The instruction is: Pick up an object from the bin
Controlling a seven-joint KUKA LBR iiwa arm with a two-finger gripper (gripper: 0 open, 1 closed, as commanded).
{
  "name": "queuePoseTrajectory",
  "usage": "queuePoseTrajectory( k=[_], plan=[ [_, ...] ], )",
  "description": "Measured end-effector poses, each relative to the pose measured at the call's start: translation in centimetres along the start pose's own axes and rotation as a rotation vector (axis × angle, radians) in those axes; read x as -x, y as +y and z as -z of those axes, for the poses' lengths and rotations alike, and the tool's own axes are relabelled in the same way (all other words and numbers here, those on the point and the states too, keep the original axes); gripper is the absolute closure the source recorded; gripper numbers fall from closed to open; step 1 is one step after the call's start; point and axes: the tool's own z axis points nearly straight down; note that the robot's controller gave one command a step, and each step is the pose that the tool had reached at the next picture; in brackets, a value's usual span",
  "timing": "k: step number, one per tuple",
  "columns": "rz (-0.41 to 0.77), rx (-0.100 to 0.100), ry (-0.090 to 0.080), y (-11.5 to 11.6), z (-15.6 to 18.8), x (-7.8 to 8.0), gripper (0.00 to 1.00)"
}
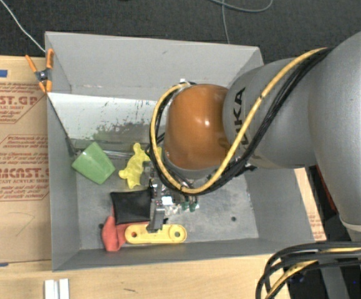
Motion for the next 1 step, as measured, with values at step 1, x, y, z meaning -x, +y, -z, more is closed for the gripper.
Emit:
queuePoseTrajectory(
  k=[1],
  plan=[
    [-0.002, 0.001, -0.007, -0.07, 0.42, 0.2, 0.0]
  ],
)
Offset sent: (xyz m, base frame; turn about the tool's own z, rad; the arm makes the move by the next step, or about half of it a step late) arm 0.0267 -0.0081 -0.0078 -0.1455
